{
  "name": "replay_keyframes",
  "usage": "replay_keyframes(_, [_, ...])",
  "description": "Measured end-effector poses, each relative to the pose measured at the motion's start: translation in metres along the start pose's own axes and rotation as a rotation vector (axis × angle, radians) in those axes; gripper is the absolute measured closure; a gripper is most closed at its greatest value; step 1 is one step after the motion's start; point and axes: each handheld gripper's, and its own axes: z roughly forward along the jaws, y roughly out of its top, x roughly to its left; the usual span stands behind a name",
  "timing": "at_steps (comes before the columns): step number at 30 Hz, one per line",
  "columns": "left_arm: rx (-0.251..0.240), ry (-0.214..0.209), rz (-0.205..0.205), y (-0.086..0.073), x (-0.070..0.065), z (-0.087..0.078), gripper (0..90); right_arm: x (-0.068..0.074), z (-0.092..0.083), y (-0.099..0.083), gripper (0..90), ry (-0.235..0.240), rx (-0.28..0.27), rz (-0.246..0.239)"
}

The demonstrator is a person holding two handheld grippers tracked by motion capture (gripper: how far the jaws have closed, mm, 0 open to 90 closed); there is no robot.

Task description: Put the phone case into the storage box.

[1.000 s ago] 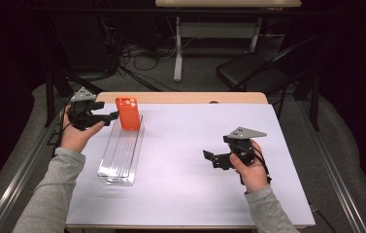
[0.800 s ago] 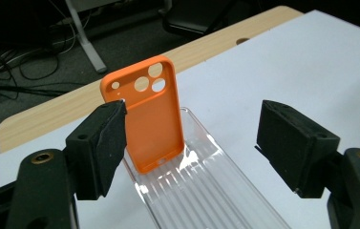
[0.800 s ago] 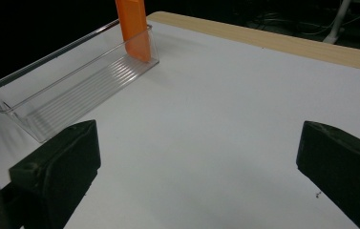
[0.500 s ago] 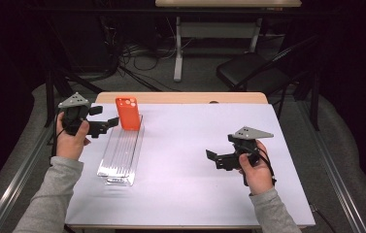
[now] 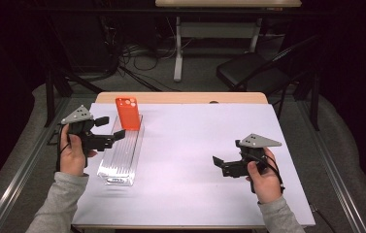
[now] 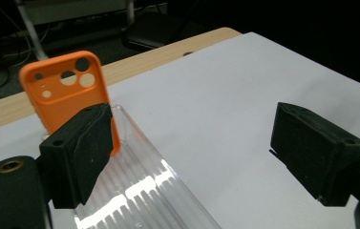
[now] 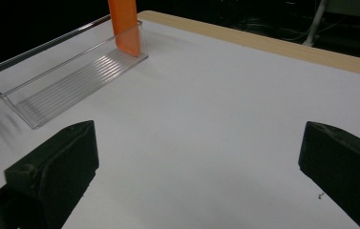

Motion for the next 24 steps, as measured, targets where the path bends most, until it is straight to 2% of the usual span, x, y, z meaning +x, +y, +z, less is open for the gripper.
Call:
replay_keyframes(6, [-0.008, 0.012, 0.018, -0.009, -0.013, -0.001, 12.4, -0.004, -0.011, -0.01, 0.0, -0.019, -0.009, 0.001])
replay_keyframes(9, [-0.011, 0.022, 0.04, -0.014, -0.017, -0.003, 10.3, -0.007, -0.016, -0.017, 0.0, -0.028, -0.01, 0.005])
replay_keyframes(14, [-0.017, -0.013, 0.067, -0.023, -0.022, -0.004, 0.3, -0.01, -0.023, -0.027, 0.0, -0.031, -0.013, 0.013])
replay_keyframes(24, [-0.022, -0.018, 0.036, -0.04, -0.024, -0.001, 0.5, -0.016, -0.028, -0.044, 0.0, -0.075, 0.003, 0.038])
